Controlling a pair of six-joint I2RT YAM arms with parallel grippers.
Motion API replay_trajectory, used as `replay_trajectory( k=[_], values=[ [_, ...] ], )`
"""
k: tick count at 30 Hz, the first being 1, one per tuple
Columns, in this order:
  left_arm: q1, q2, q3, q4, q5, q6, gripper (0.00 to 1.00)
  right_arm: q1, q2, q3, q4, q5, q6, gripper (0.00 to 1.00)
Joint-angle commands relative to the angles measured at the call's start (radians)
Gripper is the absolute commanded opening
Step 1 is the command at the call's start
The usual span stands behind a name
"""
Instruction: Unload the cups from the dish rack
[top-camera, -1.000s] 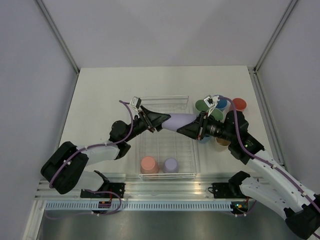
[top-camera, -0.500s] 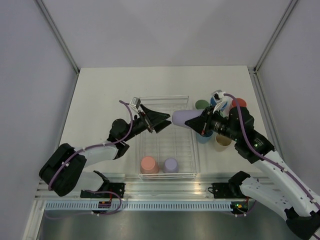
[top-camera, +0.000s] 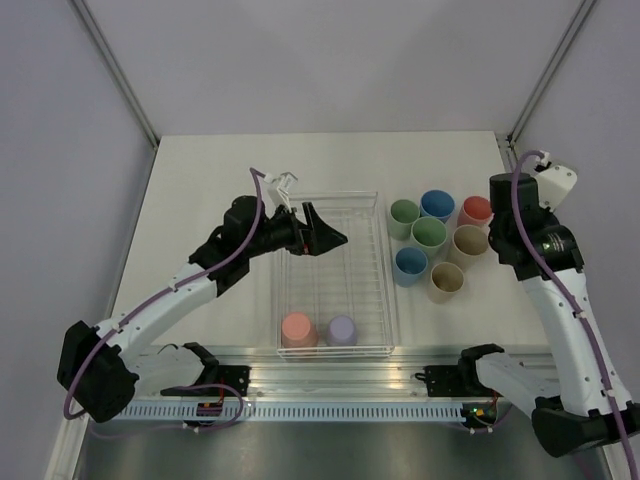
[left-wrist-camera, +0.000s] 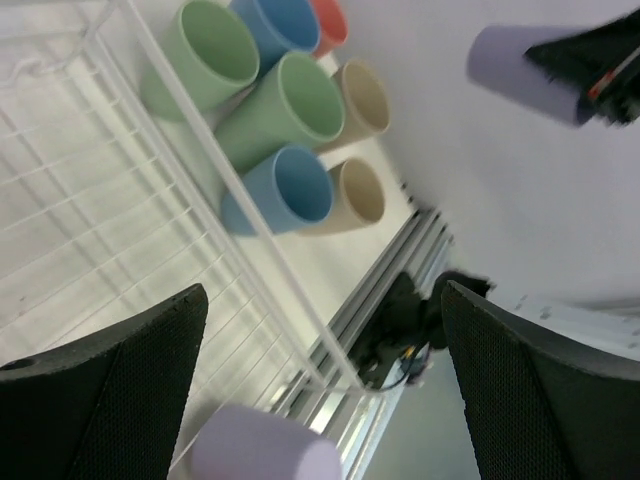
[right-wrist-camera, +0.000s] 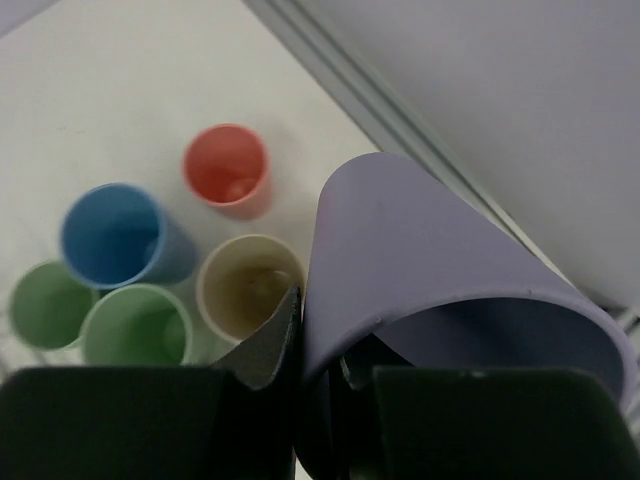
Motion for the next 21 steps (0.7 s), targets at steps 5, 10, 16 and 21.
replay_trajectory(
  k=[5, 10, 16, 21],
  values=[
    [-0.125, 0.040, 0.125, -0.440, -0.039, 0.419, 1.00, -0.324, -0.014, -0.178, 0.005, -0.224, -0.039, 0.00],
    [-0.194, 0.064, 0.145, -0.512, -0.098, 0.490, 1.00, -0.431, 0.030, -0.334, 0.104, -0.480, -0.048, 0.01],
    [-0.232, 0.089, 0.161, -0.566, -0.071, 0.565, 1.00, -0.477, 0.076, -0.439, 0.174, -0.718, -0.068, 0.01],
    [-0.276, 0.121, 0.184, -0.601, -0.027, 0.614, 1.00, -0.478, 0.096, -0.462, 0.186, -0.723, -0.079, 0.01]
  ],
)
